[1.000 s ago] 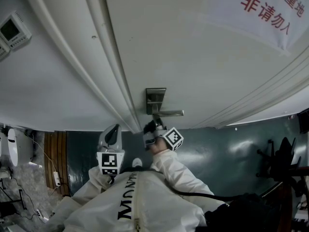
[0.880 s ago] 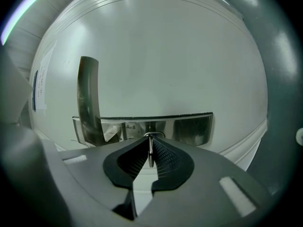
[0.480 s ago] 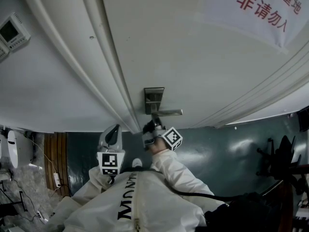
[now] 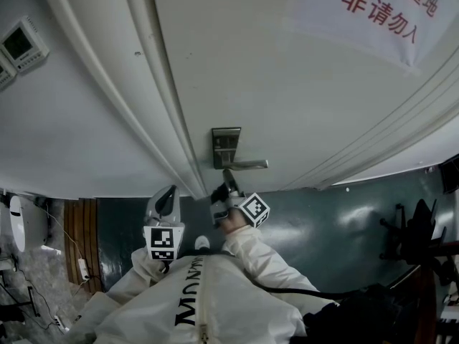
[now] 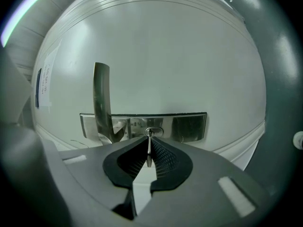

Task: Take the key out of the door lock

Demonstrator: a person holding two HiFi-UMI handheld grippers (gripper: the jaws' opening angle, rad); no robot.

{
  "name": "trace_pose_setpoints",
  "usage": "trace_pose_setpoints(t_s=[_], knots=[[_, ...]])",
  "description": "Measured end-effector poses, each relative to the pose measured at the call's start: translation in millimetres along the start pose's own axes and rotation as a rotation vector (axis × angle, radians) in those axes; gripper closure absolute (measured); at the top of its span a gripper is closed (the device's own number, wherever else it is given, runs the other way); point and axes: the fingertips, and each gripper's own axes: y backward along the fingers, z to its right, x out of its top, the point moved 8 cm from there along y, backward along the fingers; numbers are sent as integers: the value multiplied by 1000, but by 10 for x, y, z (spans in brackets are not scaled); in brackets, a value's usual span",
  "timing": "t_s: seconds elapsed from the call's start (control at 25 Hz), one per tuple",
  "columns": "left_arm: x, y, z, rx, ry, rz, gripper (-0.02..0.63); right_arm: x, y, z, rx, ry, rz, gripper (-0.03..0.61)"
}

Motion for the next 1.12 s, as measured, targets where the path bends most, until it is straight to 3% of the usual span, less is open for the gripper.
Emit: trace_pose_setpoints(t_s=[0.6, 0.8, 1.12], knots=[[20, 13, 146, -25, -4, 14, 614, -22, 152, -70, -4, 109, -52, 557], [33, -5, 190, -33, -7, 19, 614, 28, 214, -144, -33, 242, -80, 557], [46, -79, 276, -50, -9, 19, 614, 181, 372, -335, -102, 579, -136, 557]])
